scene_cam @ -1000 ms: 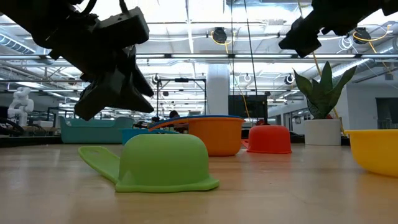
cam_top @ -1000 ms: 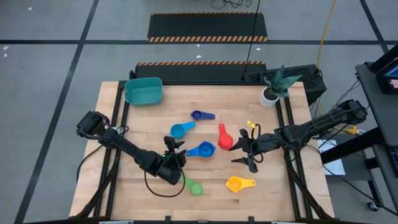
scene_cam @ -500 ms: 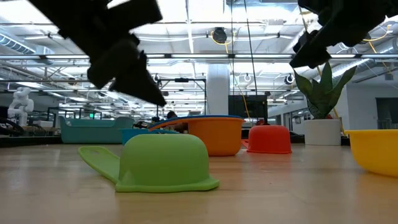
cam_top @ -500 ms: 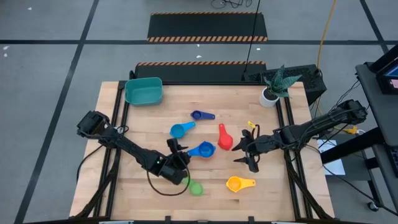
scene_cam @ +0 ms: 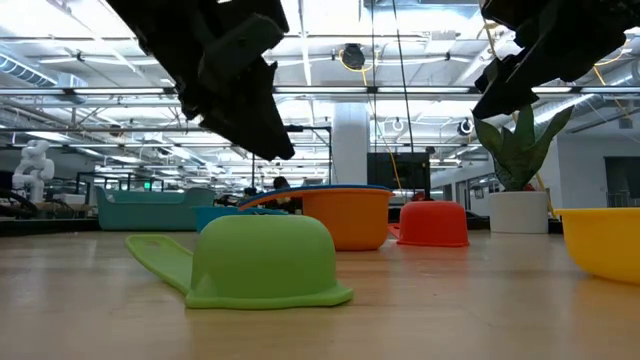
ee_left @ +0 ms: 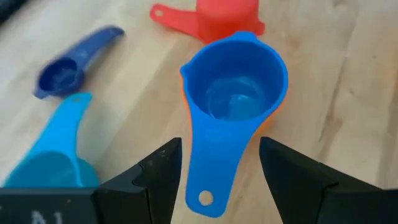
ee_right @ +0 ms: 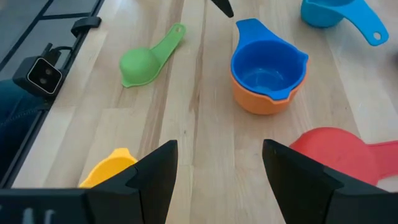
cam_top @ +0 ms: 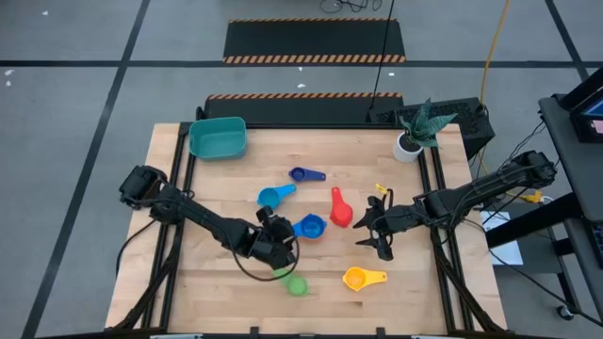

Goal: Nest measuring cups in basket
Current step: Stack the red measuring cup on top of the light blue measuring cup

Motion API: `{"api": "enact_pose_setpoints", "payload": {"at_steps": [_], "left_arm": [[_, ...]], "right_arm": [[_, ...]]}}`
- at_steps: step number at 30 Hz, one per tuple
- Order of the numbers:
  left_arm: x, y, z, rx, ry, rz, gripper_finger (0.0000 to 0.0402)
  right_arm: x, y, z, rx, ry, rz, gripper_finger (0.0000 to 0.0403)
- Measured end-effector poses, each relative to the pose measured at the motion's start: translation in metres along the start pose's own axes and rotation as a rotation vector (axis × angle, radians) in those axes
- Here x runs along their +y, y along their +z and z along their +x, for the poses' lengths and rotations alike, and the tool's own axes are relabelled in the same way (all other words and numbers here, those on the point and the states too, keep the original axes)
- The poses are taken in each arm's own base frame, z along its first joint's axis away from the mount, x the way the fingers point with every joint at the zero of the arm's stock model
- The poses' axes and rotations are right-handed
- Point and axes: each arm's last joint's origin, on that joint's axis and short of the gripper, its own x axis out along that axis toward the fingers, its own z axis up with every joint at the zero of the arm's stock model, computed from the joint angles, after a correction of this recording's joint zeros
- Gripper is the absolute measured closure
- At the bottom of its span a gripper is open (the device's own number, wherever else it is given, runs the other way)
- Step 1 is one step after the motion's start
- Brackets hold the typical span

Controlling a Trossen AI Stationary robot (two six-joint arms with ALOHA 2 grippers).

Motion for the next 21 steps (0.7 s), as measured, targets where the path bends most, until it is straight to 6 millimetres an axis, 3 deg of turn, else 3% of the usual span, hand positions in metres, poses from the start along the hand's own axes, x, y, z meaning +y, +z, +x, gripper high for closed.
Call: {"api": "enact_pose_setpoints", "payload": {"at_steps": [7,17,21], "left_arm": [[0.002,0.0,0.002,0.021,-0.017,0.063,0.0178],[0.004,-0.002,0.002,0.044,-0.007,0.061,0.0091],[0.008,-0.016,0.008,0.061,0.003,0.099,0.0077]], "right_arm": [[0.0,0.0,0.0,0.0,0.0,-0.002,0.0176],[0.0,0.0,0.0,0.0,0.0,-0.06,0.0176],[0.0,0.0,0.0,-0.001,0.0,-0.055,0.0176]]}}
